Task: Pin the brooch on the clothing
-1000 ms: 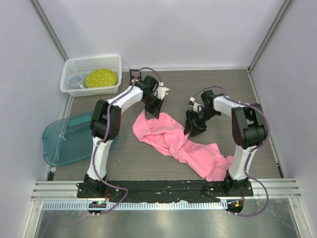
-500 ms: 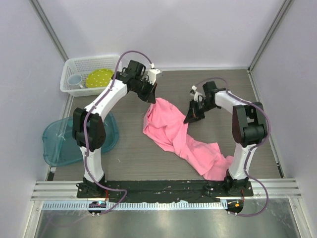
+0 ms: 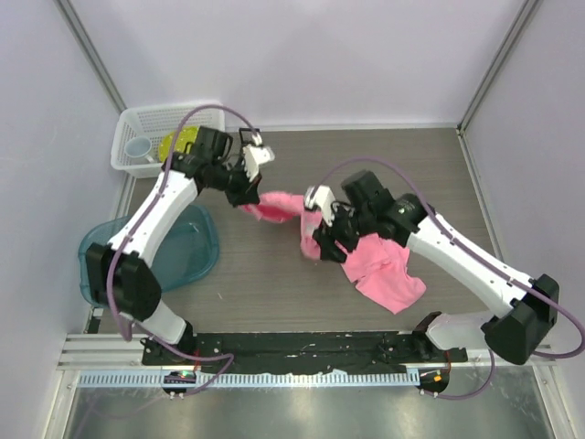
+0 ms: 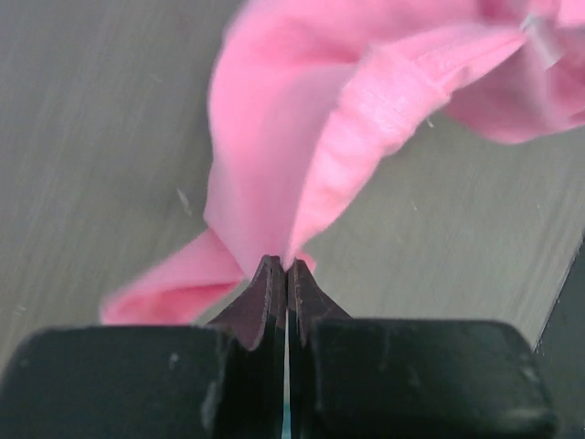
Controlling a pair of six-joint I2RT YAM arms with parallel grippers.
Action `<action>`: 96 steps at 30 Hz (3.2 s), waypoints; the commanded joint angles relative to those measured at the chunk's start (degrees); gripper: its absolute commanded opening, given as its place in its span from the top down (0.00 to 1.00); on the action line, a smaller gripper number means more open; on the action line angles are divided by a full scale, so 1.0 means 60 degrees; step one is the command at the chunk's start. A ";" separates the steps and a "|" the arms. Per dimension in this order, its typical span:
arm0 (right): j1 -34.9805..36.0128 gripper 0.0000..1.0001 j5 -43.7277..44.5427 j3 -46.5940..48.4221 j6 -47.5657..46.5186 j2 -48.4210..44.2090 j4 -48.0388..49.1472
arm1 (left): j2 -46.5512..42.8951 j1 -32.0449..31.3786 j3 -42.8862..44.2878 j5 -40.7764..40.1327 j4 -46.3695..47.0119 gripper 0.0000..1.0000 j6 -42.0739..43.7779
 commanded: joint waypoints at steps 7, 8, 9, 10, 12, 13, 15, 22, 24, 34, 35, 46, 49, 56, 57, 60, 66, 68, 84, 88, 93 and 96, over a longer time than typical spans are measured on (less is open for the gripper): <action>0.0341 0.21 0.2140 -0.1807 -0.2355 -0.1311 0.0013 | -0.3232 -0.0080 -0.5106 0.0187 0.0558 1.00 0.5403; 0.0356 0.21 0.1773 -0.2142 -0.2793 -0.1471 0.0173 | -0.3261 -0.0081 -0.5281 0.0143 0.0588 0.99 0.5462; 0.0356 0.20 0.1204 -0.2291 -0.2811 -0.1545 0.0363 | -0.3247 -0.0052 -0.5312 0.0143 0.0560 1.00 0.5550; 0.0356 0.20 0.0952 -0.2423 -0.2855 -0.1604 0.0568 | -0.3233 -0.0066 -0.5342 0.0099 0.0516 1.00 0.5638; 0.0356 0.17 0.0366 -0.2468 -0.3306 -0.1547 0.0688 | -0.3203 0.0021 -0.5356 0.0113 0.0574 0.99 0.5653; 0.0399 0.15 -0.0014 -0.2453 -0.3513 -0.1445 0.0658 | -0.3174 0.0051 -0.5371 0.0172 0.0574 0.99 0.5653; 0.0444 0.11 -0.0324 -0.2395 -0.4083 -0.1109 0.0381 | -0.3086 0.0138 -0.5327 0.0201 0.0560 0.99 0.5653; 0.1350 0.17 0.0142 -0.3199 -0.5390 -0.0637 0.1329 | -0.2486 0.0461 -0.4875 0.0597 0.0355 1.00 0.5185; 0.1847 0.25 0.0537 -0.3726 -0.5696 -0.0842 0.2120 | -0.2295 0.0549 -0.4786 0.0742 0.0281 1.00 0.5068; 0.2348 0.35 0.1520 -0.4709 -0.6474 -0.0492 0.3470 | -0.1959 0.0652 -0.4771 0.0933 0.0618 1.00 0.4687; 0.2363 0.36 0.1564 -0.4738 -0.6488 -0.0419 0.3572 | -0.1943 0.0666 -0.4756 0.0963 0.0633 1.00 0.4643; 0.2392 0.54 0.1769 -0.5090 -0.7030 0.0299 0.4012 | -0.1680 0.0754 -0.4536 0.1051 0.0764 1.00 0.4218; 0.2392 0.77 0.2135 -0.5017 -0.7002 0.0387 0.4188 | -0.1651 0.0754 -0.4522 0.1051 0.0808 1.00 0.4087; 0.1369 0.99 0.2927 -0.3949 -0.5626 -0.0883 0.3765 | -0.1519 0.1061 -0.3805 0.1197 0.0809 1.00 0.2711; 0.0961 0.99 0.2680 -0.3759 -0.5262 -0.1104 0.3604 | -0.1461 0.1120 -0.3514 0.1212 0.0837 1.00 0.2521; -0.0768 0.99 0.2298 -0.2939 -0.4776 -0.1617 0.3004 | -0.1358 0.1325 -0.2928 0.1315 0.0809 1.00 0.1890; -0.3757 0.99 0.0819 -0.1941 -0.3897 -0.1942 0.2329 | -0.1342 0.0011 -0.2105 0.1580 -0.0156 1.00 0.1377; -0.4372 0.99 0.0466 -0.1897 -0.3735 -0.1971 0.2240 | -0.1620 -0.1099 -0.2425 0.1157 0.0016 1.00 0.1158; -0.4932 0.99 -0.0150 -0.2087 -0.3295 -0.2000 0.1933 | -0.3509 -0.2408 -0.6145 -0.0881 0.2769 0.50 0.1084; -0.4932 0.99 -0.0106 -0.2189 -0.3295 -0.2000 0.1918 | -0.3337 -0.3899 -0.6558 -0.1804 0.3591 0.50 0.1316; -0.4918 0.99 -0.0120 -0.2233 -0.3222 -0.1986 0.1918 | -0.2107 -0.4782 -0.5929 -0.2581 0.3855 0.53 0.1639; -0.4918 0.99 -0.0106 -0.2263 -0.3222 -0.1985 0.1947 | -0.1271 -0.4943 -0.5475 -0.2538 0.3870 0.54 0.1800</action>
